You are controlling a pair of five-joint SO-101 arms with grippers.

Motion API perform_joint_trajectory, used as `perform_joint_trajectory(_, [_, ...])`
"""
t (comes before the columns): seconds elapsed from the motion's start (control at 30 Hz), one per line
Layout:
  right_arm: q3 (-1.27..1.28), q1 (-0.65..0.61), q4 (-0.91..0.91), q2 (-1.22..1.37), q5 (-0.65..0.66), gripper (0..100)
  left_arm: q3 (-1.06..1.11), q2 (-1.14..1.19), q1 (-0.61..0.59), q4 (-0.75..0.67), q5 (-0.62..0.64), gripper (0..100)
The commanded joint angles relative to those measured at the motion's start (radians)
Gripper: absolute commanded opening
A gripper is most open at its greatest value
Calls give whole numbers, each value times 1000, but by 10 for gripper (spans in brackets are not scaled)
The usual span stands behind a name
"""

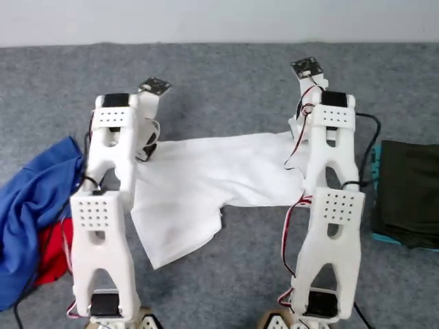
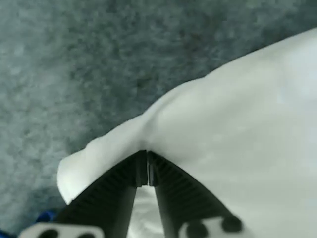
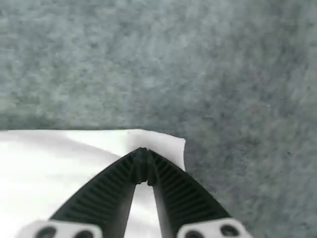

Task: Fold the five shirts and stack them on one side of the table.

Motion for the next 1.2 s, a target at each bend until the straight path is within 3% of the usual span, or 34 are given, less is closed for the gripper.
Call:
perform_joint_trajectory(0.0, [-40, 73, -1, -13, -3, 10, -96, 25, -71, 71, -12, 16])
perform_joint_trajectory(0.23, [-40, 96, 58, -76, -5, 10, -278, 15, -25, 164, -9, 16])
perform_joint_trajectory(0.6, [-40, 39, 186, -294, -5, 10, -243, -270, 132, 164, -6, 16])
perform_joint_trajectory(0.87, [-40, -22, 438, -366, -5, 15, 200, -551, 146, 164, -9, 16])
perform_joint_trajectory(1.0, [2, -13, 453, -377, -8, 14, 452, -690, 164, 164, -11, 16])
perform_joint_trajectory(1.17, [238, -25, 452, -464, -6, 15, 714, -822, 227, 161, -49, 16])
